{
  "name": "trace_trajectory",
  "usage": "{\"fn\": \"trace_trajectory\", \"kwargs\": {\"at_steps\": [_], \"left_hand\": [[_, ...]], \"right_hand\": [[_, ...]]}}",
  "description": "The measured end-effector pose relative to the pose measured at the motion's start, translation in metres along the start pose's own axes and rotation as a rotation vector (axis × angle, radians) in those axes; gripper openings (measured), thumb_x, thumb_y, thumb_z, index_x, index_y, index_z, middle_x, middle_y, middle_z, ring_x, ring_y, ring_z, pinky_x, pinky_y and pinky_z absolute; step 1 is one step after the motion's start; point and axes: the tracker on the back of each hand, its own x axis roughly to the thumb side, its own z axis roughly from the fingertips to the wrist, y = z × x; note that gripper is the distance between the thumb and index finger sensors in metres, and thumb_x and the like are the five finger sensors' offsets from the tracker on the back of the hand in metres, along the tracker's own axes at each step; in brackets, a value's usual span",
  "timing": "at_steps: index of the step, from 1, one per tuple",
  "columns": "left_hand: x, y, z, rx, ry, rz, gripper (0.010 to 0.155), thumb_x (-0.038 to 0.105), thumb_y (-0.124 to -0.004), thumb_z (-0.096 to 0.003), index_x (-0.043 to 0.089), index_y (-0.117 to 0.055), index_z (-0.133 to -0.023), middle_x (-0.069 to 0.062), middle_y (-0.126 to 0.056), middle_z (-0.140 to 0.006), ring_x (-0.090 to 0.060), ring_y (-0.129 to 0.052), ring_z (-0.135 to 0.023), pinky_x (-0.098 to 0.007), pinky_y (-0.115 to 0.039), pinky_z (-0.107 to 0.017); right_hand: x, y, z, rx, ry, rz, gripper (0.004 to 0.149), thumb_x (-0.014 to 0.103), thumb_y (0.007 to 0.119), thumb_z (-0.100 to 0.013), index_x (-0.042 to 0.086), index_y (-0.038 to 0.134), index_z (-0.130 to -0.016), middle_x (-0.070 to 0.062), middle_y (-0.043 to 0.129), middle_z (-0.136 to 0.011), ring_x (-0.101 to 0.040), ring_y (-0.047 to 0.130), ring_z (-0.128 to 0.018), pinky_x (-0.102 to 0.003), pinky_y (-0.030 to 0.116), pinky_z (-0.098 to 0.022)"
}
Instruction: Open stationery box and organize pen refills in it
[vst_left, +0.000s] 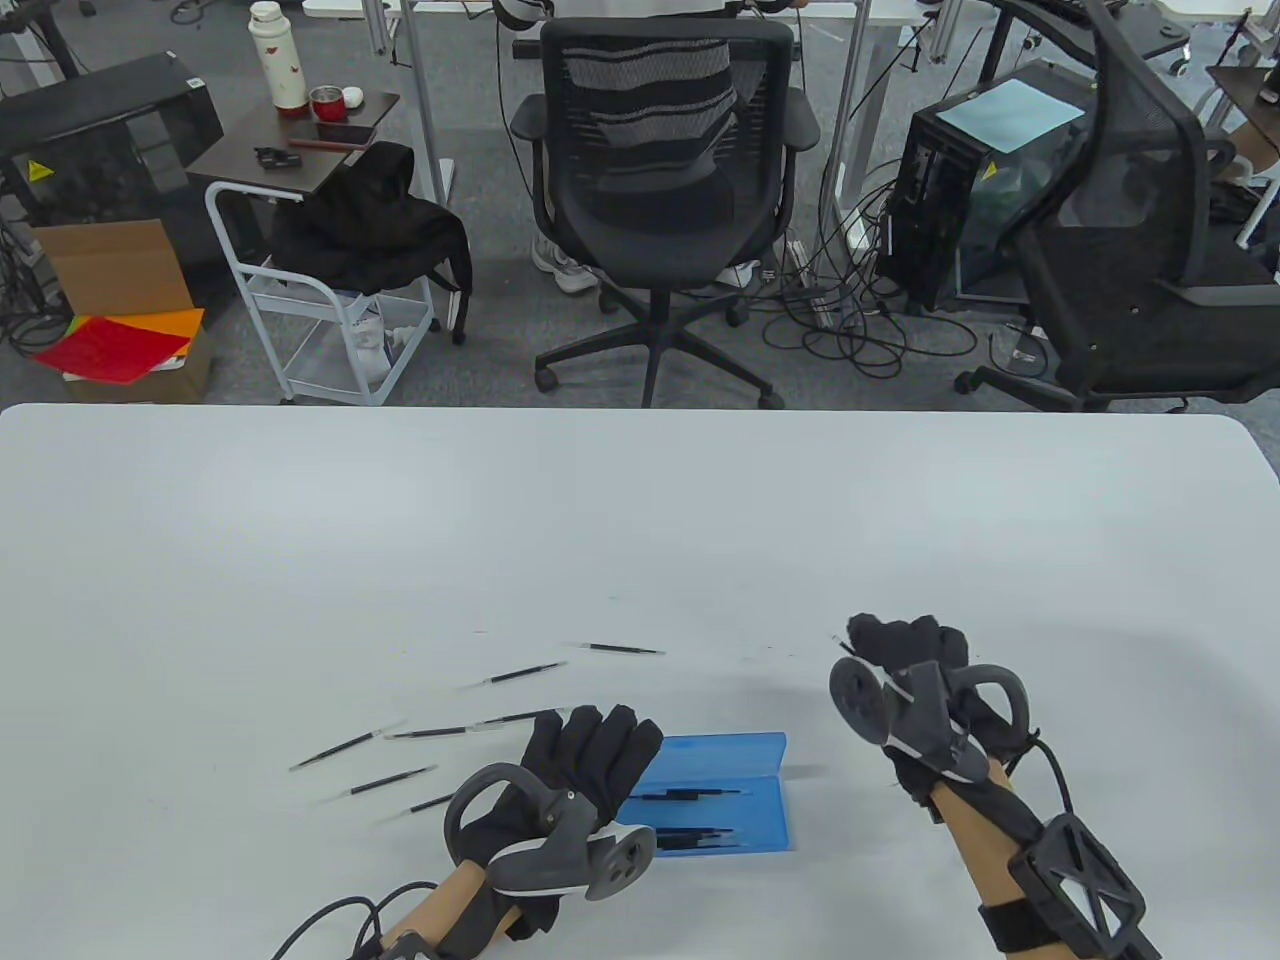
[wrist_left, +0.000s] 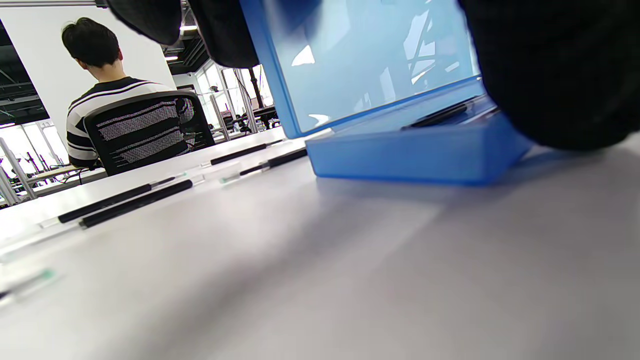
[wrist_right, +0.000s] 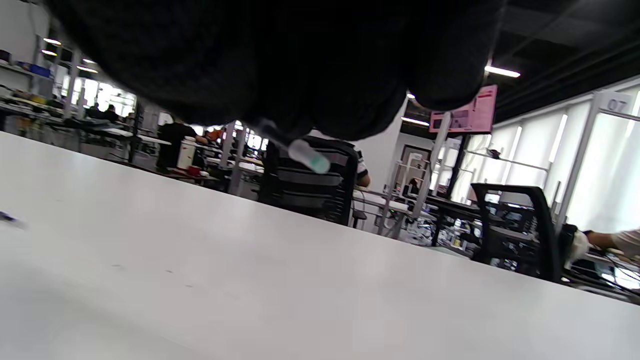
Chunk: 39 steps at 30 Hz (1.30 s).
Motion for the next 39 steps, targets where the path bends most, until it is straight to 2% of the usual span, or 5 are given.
{"fn": "trace_trajectory", "kwargs": {"at_steps": [7, 16, 22, 31, 39], "left_hand": [[-0.001, 0.0, 0.0, -0.003, 0.002, 0.002, 0.127, 0.068, -0.08, -0.0325, 0.012, -0.002, -0.116, -0.019, -0.021, -0.126, -0.049, -0.048, -0.113, -0.069, -0.047, -0.079], [-0.001, 0.0, -0.001, -0.007, 0.003, 0.006, 0.127, 0.068, -0.08, -0.0323, 0.012, -0.002, -0.116, -0.019, -0.021, -0.126, -0.049, -0.048, -0.113, -0.069, -0.047, -0.079], [-0.002, 0.0, -0.001, -0.007, -0.001, 0.012, 0.127, 0.068, -0.08, -0.0323, 0.013, -0.002, -0.116, -0.018, -0.021, -0.126, -0.049, -0.046, -0.113, -0.069, -0.047, -0.079], [-0.002, 0.0, -0.001, -0.006, 0.001, 0.003, 0.127, 0.069, -0.08, -0.0323, 0.013, -0.002, -0.116, -0.019, -0.021, -0.126, -0.049, -0.048, -0.113, -0.069, -0.048, -0.079], [-0.002, 0.0, -0.001, -0.005, 0.002, 0.004, 0.126, 0.068, -0.08, -0.0325, 0.013, -0.002, -0.115, -0.018, -0.021, -0.126, -0.049, -0.048, -0.113, -0.069, -0.047, -0.079]], "right_hand": [[0.059, -0.029, 0.044, -0.175, -0.279, -0.02, 0.058, 0.035, 0.091, -0.04, 0.019, 0.077, -0.093, 0.0, 0.102, -0.072, -0.028, 0.101, -0.065, -0.057, 0.08, -0.065], [0.099, -0.002, 0.067, -0.124, -0.479, 0.032, 0.057, 0.035, 0.091, -0.04, 0.02, 0.077, -0.093, 0.001, 0.102, -0.072, -0.027, 0.1, -0.066, -0.056, 0.08, -0.065], [0.115, 0.014, 0.073, -0.067, -0.533, 0.087, 0.057, 0.035, 0.09, -0.04, 0.021, 0.076, -0.094, 0.002, 0.101, -0.073, -0.027, 0.1, -0.067, -0.055, 0.079, -0.066], [0.13, 0.028, 0.067, -0.057, -0.56, 0.115, 0.057, 0.035, 0.089, -0.04, 0.022, 0.075, -0.094, 0.002, 0.101, -0.074, -0.026, 0.099, -0.066, -0.055, 0.079, -0.066], [0.131, 0.027, 0.067, -0.047, -0.541, 0.114, 0.056, 0.035, 0.088, -0.041, 0.023, 0.075, -0.094, 0.003, 0.101, -0.075, -0.025, 0.1, -0.066, -0.054, 0.08, -0.065]]}}
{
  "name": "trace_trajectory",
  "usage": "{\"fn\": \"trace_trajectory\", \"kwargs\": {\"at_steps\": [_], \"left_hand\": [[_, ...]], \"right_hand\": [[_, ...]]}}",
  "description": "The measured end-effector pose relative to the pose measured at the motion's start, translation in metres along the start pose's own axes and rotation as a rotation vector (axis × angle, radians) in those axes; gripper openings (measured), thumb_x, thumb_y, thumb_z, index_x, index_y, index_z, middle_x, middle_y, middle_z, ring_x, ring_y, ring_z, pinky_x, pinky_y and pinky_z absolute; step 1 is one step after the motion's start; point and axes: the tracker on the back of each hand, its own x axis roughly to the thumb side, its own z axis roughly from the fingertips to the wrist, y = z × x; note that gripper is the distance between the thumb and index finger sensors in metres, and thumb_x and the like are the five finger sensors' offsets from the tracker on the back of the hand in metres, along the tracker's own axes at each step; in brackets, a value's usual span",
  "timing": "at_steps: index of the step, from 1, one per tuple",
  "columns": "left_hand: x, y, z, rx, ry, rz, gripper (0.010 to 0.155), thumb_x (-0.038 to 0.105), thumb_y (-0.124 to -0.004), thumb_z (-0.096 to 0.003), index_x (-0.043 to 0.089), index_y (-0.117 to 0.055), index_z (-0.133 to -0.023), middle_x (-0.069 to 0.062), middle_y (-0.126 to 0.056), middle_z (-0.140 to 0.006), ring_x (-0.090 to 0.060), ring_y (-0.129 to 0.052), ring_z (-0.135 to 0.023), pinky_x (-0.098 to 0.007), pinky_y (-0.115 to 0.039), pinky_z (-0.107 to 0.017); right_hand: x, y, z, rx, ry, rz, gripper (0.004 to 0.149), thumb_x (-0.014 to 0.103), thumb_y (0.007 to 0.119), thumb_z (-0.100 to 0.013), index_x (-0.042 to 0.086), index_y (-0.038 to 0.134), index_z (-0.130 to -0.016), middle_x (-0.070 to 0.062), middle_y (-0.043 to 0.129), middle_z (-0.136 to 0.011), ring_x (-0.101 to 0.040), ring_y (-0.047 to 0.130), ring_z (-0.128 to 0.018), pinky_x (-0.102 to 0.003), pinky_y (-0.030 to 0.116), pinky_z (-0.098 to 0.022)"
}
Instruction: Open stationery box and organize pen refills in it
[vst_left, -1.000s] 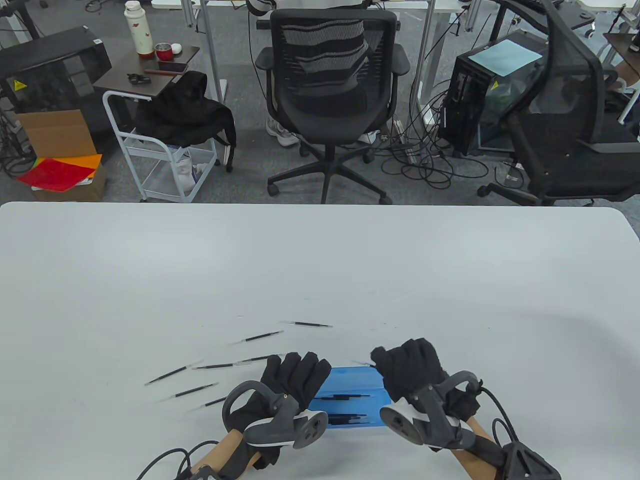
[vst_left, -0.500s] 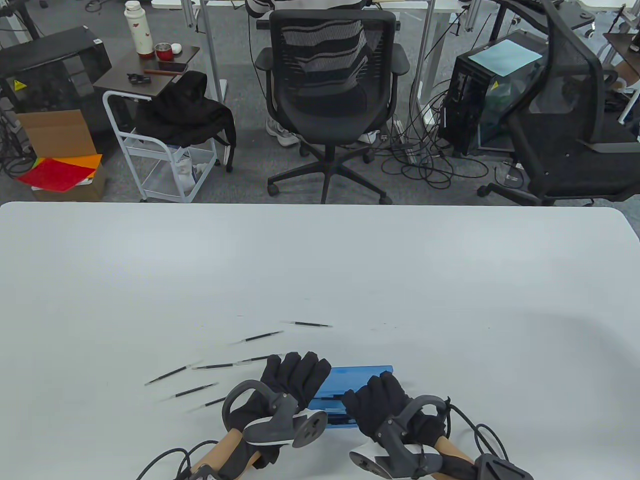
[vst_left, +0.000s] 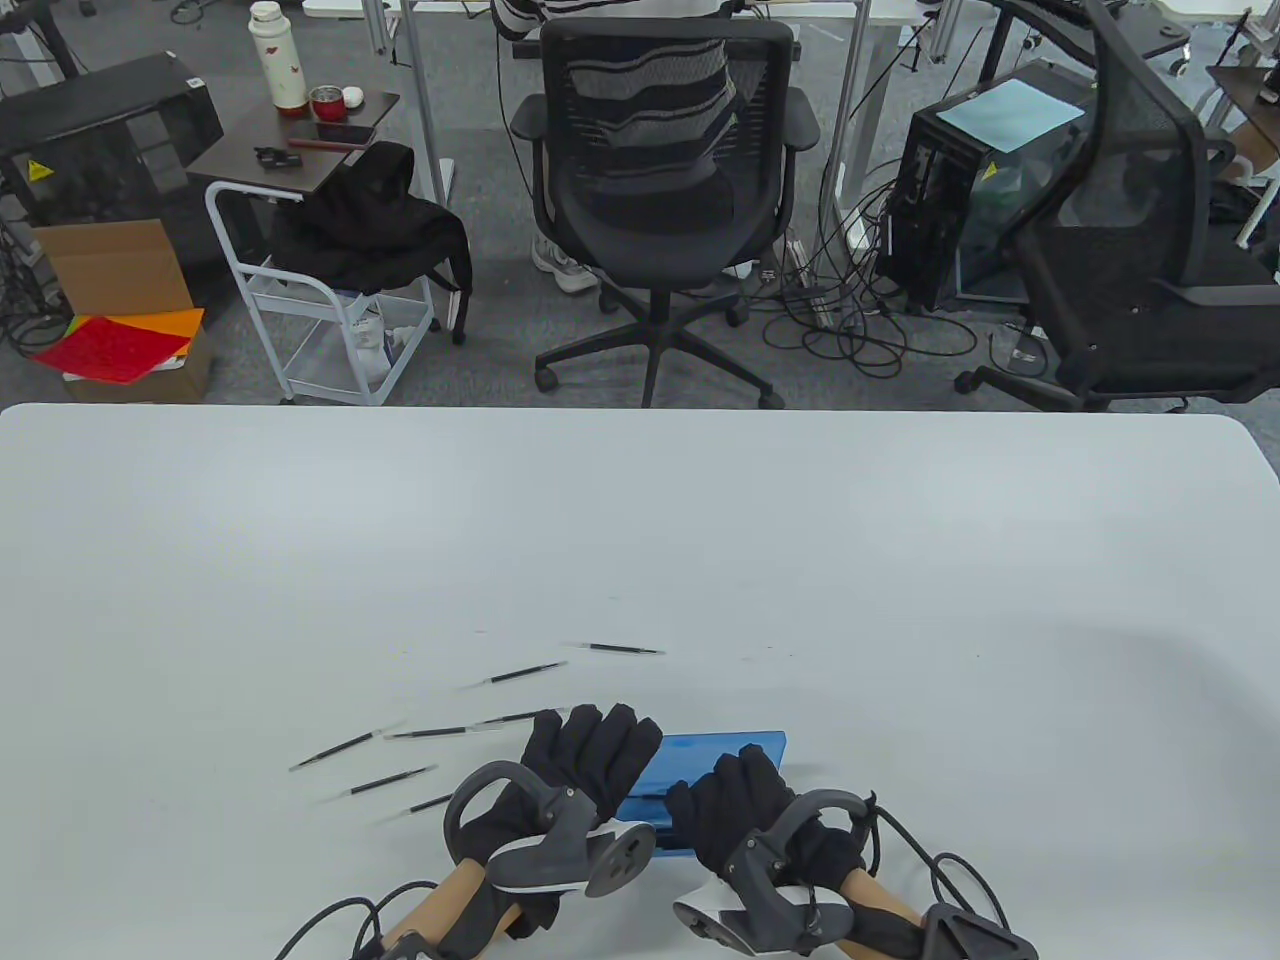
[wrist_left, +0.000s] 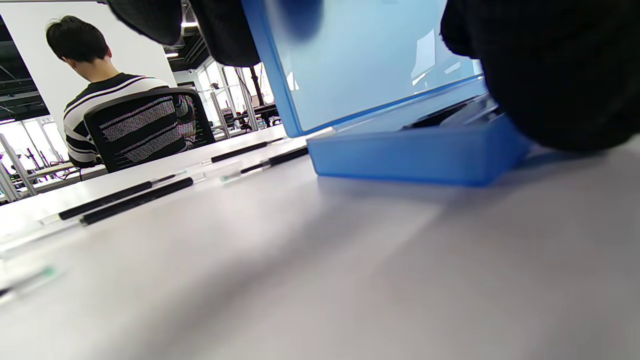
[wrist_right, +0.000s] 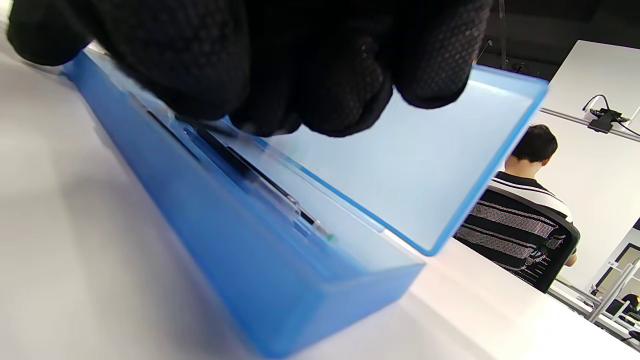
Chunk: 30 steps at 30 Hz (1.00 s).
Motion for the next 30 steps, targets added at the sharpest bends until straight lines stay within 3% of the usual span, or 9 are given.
{"fn": "trace_trajectory", "kwargs": {"at_steps": [9, 15, 21, 26, 30], "left_hand": [[0.0, 0.0, 0.0, 0.0, 0.0, 0.001, 0.126, 0.068, -0.08, -0.0325, 0.013, -0.002, -0.115, -0.018, -0.021, -0.126, -0.049, -0.048, -0.113, -0.069, -0.047, -0.079], [0.0, 0.0, 0.0, -0.002, 0.0, 0.003, 0.127, 0.069, -0.08, -0.0325, 0.013, -0.002, -0.115, -0.019, -0.021, -0.126, -0.049, -0.048, -0.113, -0.069, -0.047, -0.079], [0.0, 0.0, 0.0, 0.0, 0.001, 0.0, 0.126, 0.069, -0.08, -0.0326, 0.013, -0.002, -0.115, -0.018, -0.021, -0.126, -0.049, -0.048, -0.113, -0.069, -0.047, -0.079], [0.0, 0.0, 0.0, 0.0, 0.001, 0.002, 0.126, 0.068, -0.08, -0.0327, 0.013, -0.002, -0.115, -0.018, -0.021, -0.126, -0.049, -0.048, -0.113, -0.069, -0.047, -0.079], [0.0, 0.0, 0.0, 0.001, 0.001, 0.002, 0.126, 0.068, -0.08, -0.0327, 0.013, -0.002, -0.115, -0.019, -0.02, -0.126, -0.049, -0.046, -0.114, -0.069, -0.047, -0.079]], "right_hand": [[-0.015, -0.025, 0.009, -0.093, 0.07, -0.087, 0.056, 0.036, 0.088, -0.041, 0.023, 0.077, -0.094, 0.002, 0.101, -0.075, -0.025, 0.1, -0.067, -0.054, 0.08, -0.065], [-0.04, -0.037, 0.022, -0.138, 0.2, -0.109, 0.07, 0.046, 0.086, -0.039, 0.021, 0.07, -0.103, -0.006, 0.093, -0.092, -0.033, 0.091, -0.083, -0.057, 0.073, -0.07], [-0.058, -0.023, 0.028, 0.05, 0.276, -0.139, 0.097, 0.059, 0.083, -0.035, 0.014, 0.05, -0.115, -0.019, 0.064, -0.117, -0.047, 0.068, -0.102, -0.061, 0.061, -0.076], [-0.064, -0.004, 0.026, 0.158, 0.244, -0.191, 0.109, 0.061, 0.083, -0.033, 0.013, 0.033, -0.117, -0.023, 0.041, -0.124, -0.051, 0.058, -0.107, -0.062, 0.058, -0.077], [-0.066, 0.009, 0.024, 0.23, 0.223, -0.289, 0.116, 0.06, 0.085, -0.032, 0.011, 0.023, -0.117, -0.024, 0.036, -0.125, -0.051, 0.057, -0.108, -0.063, 0.057, -0.078]]}}
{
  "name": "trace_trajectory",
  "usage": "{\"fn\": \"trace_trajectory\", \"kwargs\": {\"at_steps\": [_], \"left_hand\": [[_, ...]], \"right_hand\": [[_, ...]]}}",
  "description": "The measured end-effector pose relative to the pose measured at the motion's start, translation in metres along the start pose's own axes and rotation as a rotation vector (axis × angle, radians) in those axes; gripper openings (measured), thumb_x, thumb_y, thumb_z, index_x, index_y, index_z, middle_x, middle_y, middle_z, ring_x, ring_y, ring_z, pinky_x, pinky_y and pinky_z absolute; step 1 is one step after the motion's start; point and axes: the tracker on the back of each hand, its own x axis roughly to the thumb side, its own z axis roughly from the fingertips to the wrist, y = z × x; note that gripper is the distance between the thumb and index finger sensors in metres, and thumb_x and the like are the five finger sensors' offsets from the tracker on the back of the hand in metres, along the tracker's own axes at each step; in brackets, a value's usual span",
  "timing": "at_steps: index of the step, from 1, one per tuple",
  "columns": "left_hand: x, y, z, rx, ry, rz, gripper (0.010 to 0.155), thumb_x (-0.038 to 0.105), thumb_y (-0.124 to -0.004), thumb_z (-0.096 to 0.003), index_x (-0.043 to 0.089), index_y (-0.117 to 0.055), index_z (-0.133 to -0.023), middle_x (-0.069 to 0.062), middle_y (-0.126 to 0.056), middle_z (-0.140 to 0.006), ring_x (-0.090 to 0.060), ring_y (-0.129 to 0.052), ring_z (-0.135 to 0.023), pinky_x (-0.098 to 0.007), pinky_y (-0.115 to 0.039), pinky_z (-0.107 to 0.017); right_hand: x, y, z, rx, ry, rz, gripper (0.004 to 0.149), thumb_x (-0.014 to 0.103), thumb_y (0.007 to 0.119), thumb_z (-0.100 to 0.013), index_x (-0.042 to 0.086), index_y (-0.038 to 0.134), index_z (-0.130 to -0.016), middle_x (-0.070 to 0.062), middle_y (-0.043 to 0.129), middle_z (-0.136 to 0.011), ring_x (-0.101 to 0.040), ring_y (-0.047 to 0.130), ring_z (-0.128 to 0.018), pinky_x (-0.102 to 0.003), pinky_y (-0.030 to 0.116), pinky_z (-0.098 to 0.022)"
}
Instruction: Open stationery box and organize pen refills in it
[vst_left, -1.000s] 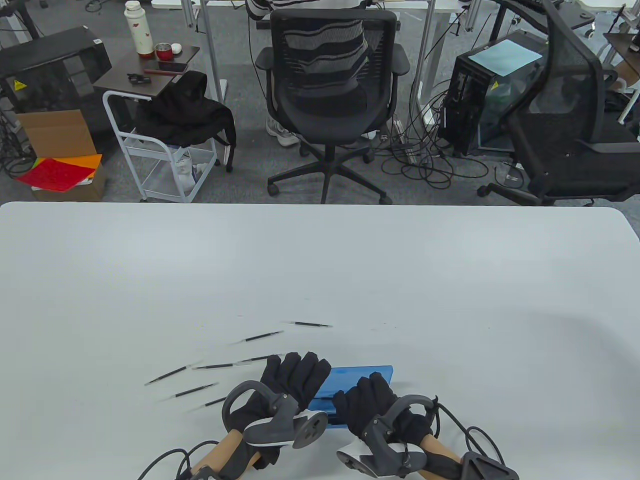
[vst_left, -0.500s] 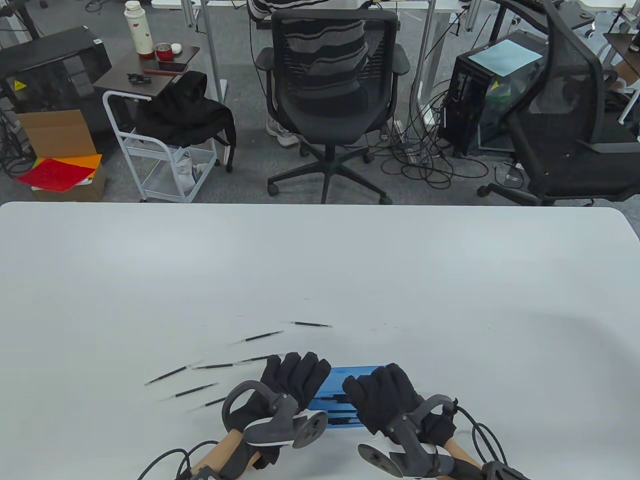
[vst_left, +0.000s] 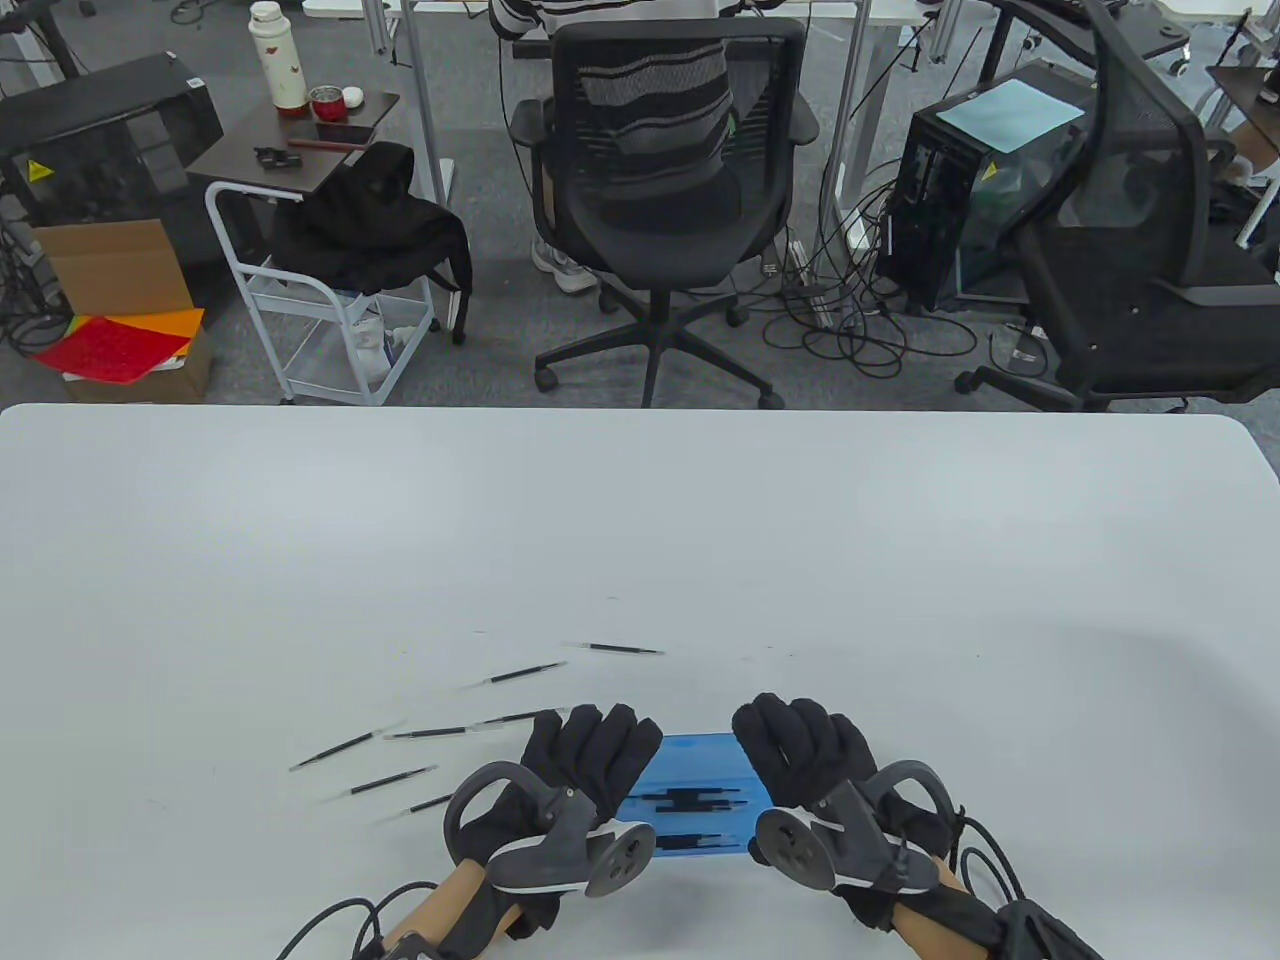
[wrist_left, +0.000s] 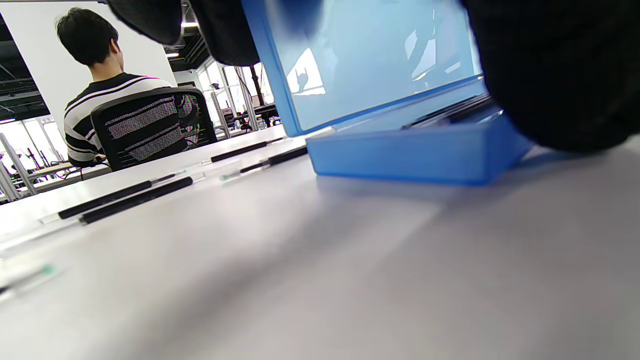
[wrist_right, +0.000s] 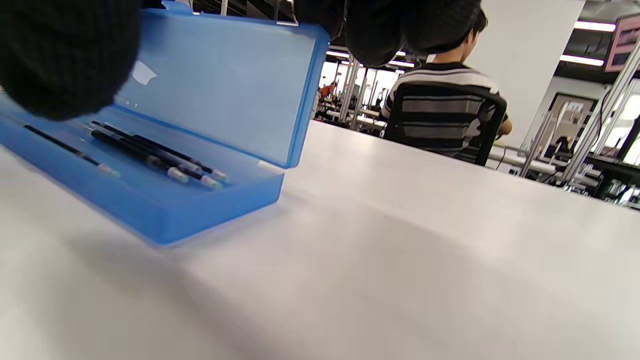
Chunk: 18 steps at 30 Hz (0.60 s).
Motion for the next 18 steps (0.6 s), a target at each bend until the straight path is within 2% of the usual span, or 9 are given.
{"fn": "trace_trajectory", "kwargs": {"at_steps": [3, 8, 15, 18], "left_hand": [[0.0, 0.0, 0.0, 0.0, 0.0, -0.002, 0.126, 0.068, -0.08, -0.0329, 0.012, -0.002, -0.115, -0.019, -0.021, -0.125, -0.049, -0.046, -0.114, -0.069, -0.047, -0.079], [0.0, 0.0, 0.0, -0.002, 0.002, -0.003, 0.127, 0.069, -0.08, -0.0328, 0.012, -0.002, -0.115, -0.019, -0.02, -0.126, -0.049, -0.048, -0.113, -0.069, -0.047, -0.079], [0.002, 0.003, 0.0, -0.023, 0.004, -0.042, 0.126, 0.069, -0.078, -0.0331, 0.011, -0.002, -0.115, -0.02, -0.02, -0.125, -0.051, -0.048, -0.113, -0.069, -0.048, -0.079], [-0.004, 0.011, 0.0, -0.046, -0.003, -0.027, 0.12, 0.068, -0.076, -0.0353, 0.012, -0.005, -0.115, -0.018, -0.021, -0.126, -0.051, -0.046, -0.113, -0.069, -0.047, -0.079]], "right_hand": [[0.001, 0.008, -0.003, 0.04, -0.015, 0.016, 0.118, 0.061, 0.085, -0.031, 0.012, 0.019, -0.116, -0.024, 0.033, -0.124, -0.051, 0.056, -0.108, -0.062, 0.057, -0.078], [0.006, 0.013, -0.005, 0.033, -0.003, 0.093, 0.12, 0.058, 0.086, -0.031, 0.011, 0.015, -0.115, -0.022, 0.034, -0.123, -0.048, 0.058, -0.107, -0.061, 0.058, -0.077], [0.006, 0.015, -0.006, 0.033, 0.002, 0.096, 0.12, 0.058, 0.086, -0.031, 0.012, 0.015, -0.115, -0.021, 0.035, -0.122, -0.047, 0.062, -0.105, -0.061, 0.059, -0.077], [0.006, 0.015, -0.006, 0.031, 0.002, 0.096, 0.12, 0.058, 0.086, -0.031, 0.012, 0.015, -0.116, -0.021, 0.036, -0.122, -0.046, 0.063, -0.104, -0.061, 0.06, -0.077]]}}
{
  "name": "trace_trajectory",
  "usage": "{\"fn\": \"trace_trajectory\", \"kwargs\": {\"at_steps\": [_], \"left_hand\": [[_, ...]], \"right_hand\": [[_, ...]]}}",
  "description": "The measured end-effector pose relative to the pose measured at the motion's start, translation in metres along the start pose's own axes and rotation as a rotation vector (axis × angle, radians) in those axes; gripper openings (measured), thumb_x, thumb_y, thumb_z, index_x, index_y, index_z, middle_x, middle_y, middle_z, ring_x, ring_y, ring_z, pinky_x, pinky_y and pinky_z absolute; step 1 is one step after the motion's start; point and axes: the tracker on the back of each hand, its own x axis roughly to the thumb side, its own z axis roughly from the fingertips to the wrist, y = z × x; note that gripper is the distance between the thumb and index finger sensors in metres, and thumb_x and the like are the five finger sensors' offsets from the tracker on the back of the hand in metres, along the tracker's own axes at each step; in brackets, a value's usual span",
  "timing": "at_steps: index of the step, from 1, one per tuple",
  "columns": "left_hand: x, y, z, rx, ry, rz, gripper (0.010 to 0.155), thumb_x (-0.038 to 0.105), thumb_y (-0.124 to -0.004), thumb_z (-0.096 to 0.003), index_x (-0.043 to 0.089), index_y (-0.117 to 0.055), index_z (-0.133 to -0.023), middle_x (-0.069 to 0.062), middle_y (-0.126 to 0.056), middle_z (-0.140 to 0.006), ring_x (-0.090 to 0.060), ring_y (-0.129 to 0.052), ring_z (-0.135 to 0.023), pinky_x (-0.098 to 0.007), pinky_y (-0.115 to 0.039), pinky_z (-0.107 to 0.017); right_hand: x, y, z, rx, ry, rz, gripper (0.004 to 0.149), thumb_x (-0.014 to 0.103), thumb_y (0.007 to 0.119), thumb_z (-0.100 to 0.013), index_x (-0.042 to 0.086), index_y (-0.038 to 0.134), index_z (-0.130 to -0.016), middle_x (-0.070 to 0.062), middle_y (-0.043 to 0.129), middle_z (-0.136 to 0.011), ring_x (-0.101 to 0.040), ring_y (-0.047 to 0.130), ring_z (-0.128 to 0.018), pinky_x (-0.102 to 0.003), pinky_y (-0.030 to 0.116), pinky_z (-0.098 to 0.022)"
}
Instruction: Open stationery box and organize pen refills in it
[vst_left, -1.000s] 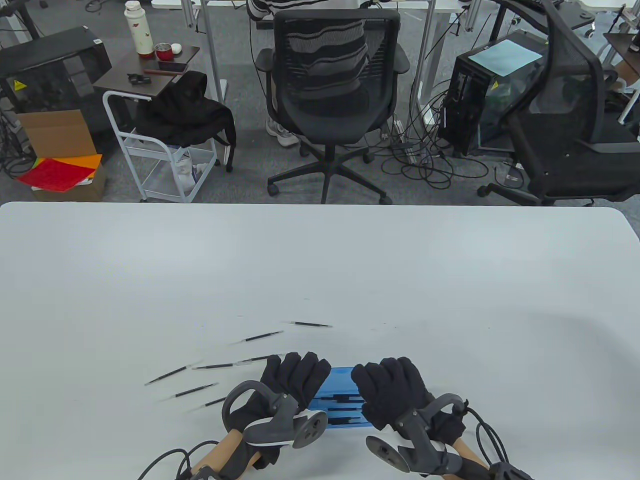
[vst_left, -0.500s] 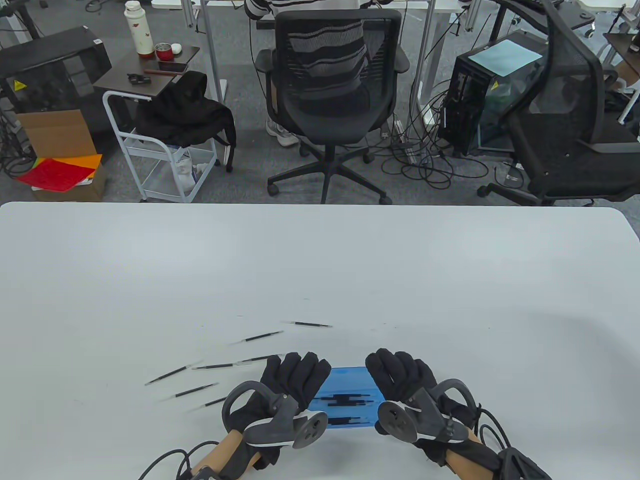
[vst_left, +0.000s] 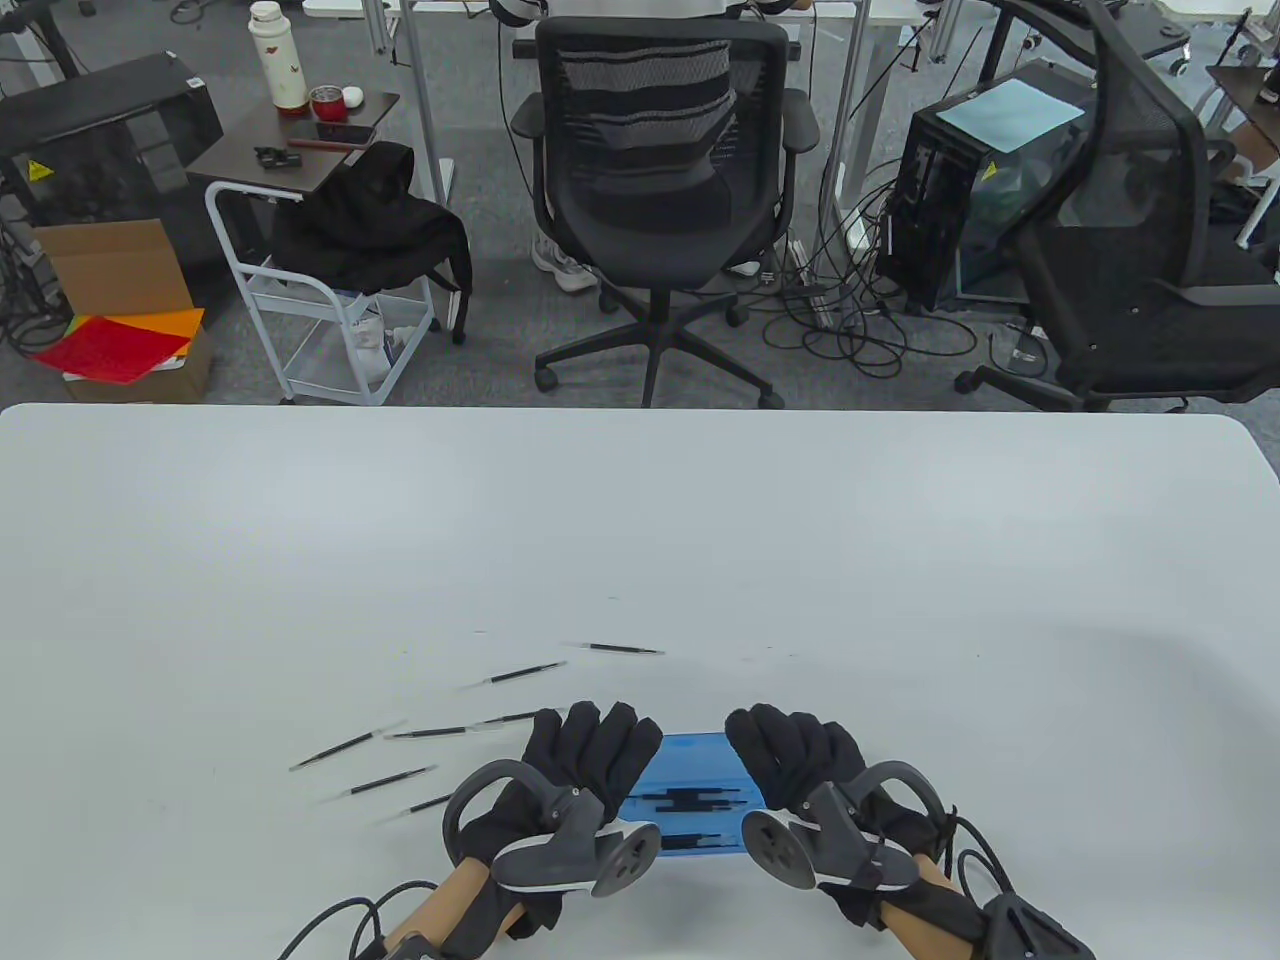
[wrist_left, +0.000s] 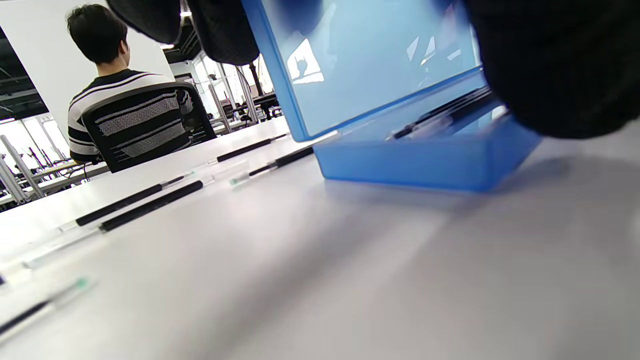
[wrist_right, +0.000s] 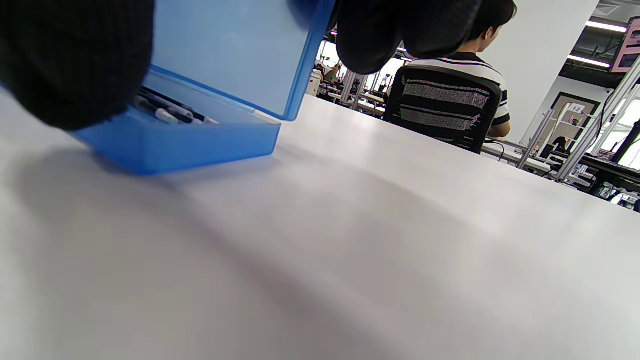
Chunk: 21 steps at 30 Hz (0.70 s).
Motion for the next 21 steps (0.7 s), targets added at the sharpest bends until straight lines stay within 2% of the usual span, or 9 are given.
{"fn": "trace_trajectory", "kwargs": {"at_steps": [5, 9, 11, 16, 21], "left_hand": [[-0.029, 0.027, 0.013, 0.11, 0.091, 0.026, 0.099, 0.06, -0.079, -0.041, 0.017, -0.036, -0.118, -0.011, -0.053, -0.123, -0.044, -0.064, -0.11, -0.066, -0.053, -0.079], [-0.064, 0.047, 0.032, 0.159, 0.211, 0.085, 0.075, 0.051, -0.082, -0.0457, 0.02, -0.06, -0.111, -0.005, -0.078, -0.111, -0.036, -0.083, -0.101, -0.063, -0.058, -0.078], [-0.077, 0.048, 0.04, 0.132, 0.256, 0.085, 0.066, 0.048, -0.085, -0.0459, 0.023, -0.07, -0.105, -0.002, -0.086, -0.104, -0.032, -0.09, -0.096, -0.062, -0.06, -0.078], [-0.101, 0.029, 0.056, -0.008, 0.318, 0.098, 0.057, 0.043, -0.09, -0.0438, 0.026, -0.08, -0.097, 0.002, -0.096, -0.093, -0.027, -0.099, -0.086, -0.061, -0.062, -0.078], [-0.107, -0.006, 0.063, -0.104, 0.32, 0.081, 0.054, 0.038, -0.096, -0.0407, 0.027, -0.083, -0.092, 0.004, -0.1, -0.087, -0.024, -0.103, -0.081, -0.061, -0.063, -0.077]], "right_hand": [[0.0, 0.0, 0.0, 0.003, -0.002, -0.008, 0.12, 0.058, 0.086, -0.031, 0.012, 0.015, -0.116, -0.021, 0.036, -0.122, -0.046, 0.063, -0.104, -0.06, 0.06, -0.076], [-0.001, 0.001, -0.001, 0.003, -0.005, -0.011, 0.12, 0.058, 0.086, -0.031, 0.012, 0.014, -0.115, -0.021, 0.036, -0.122, -0.045, 0.063, -0.104, -0.06, 0.06, -0.076], [-0.001, 0.001, -0.001, 0.002, -0.007, -0.012, 0.12, 0.058, 0.086, -0.031, 0.012, 0.015, -0.115, -0.021, 0.036, -0.122, -0.046, 0.063, -0.104, -0.06, 0.06, -0.076], [-0.002, 0.001, 0.0, 0.0, -0.01, -0.014, 0.12, 0.058, 0.086, -0.031, 0.012, 0.014, -0.115, -0.021, 0.036, -0.122, -0.045, 0.064, -0.104, -0.059, 0.061, -0.076], [-0.002, 0.001, 0.0, -0.001, -0.012, -0.015, 0.12, 0.058, 0.086, -0.031, 0.012, 0.014, -0.115, -0.021, 0.036, -0.122, -0.045, 0.064, -0.104, -0.059, 0.061, -0.076]]}}
